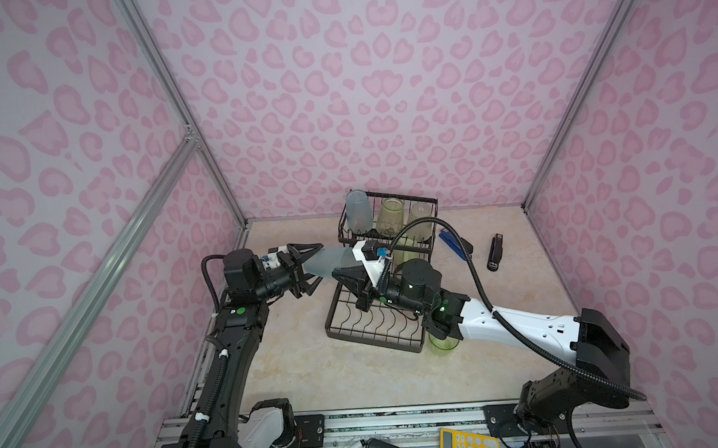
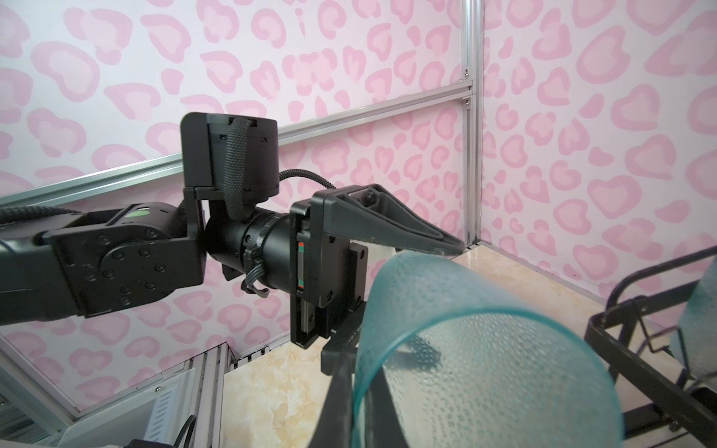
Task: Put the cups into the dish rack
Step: 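Carry the teal cup toward the left gripper while left gripper closes on it, then open the right gripper and draw it back while left gripper holds the cup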
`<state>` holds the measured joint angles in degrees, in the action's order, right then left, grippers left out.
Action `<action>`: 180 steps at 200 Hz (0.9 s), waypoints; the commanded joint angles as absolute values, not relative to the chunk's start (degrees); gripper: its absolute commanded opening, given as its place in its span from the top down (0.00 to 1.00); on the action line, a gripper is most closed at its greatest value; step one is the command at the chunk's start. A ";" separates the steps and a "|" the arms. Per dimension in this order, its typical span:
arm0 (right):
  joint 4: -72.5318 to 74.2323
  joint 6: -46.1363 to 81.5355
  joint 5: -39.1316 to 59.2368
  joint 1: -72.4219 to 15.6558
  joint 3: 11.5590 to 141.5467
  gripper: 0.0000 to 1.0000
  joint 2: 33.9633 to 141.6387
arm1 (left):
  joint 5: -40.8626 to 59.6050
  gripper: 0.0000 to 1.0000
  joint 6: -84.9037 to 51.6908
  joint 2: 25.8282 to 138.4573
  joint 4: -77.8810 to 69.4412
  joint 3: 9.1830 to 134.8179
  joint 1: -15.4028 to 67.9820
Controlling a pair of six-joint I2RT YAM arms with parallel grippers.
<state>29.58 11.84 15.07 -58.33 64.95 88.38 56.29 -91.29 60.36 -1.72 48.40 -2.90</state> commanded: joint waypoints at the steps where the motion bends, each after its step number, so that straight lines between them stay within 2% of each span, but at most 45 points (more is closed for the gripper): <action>1: 32.87 11.99 17.32 -57.87 65.12 1.00 88.62 | 57.83 0.23 -92.10 60.64 -6.34 48.20 -3.07; 116: 31.01 13.94 18.38 -56.22 65.89 1.00 89.42 | 55.30 0.47 -87.13 60.91 -4.08 48.70 -3.18; 126: 30.72 14.24 17.86 -56.09 65.99 0.94 89.42 | 54.70 0.48 -85.76 61.00 -3.06 48.78 -3.18; 137: 30.09 14.84 16.63 -56.05 65.92 0.81 89.32 | 53.96 0.50 -84.00 61.13 -2.11 48.73 -3.17; 153: 27.43 15.45 14.60 -55.99 66.68 0.69 89.16 | 51.60 0.50 -79.15 61.17 2.62 49.51 -3.18; 180: 21.27 16.51 10.53 -56.02 67.24 0.60 88.61 | 45.90 0.51 -69.59 61.34 10.18 50.84 -3.18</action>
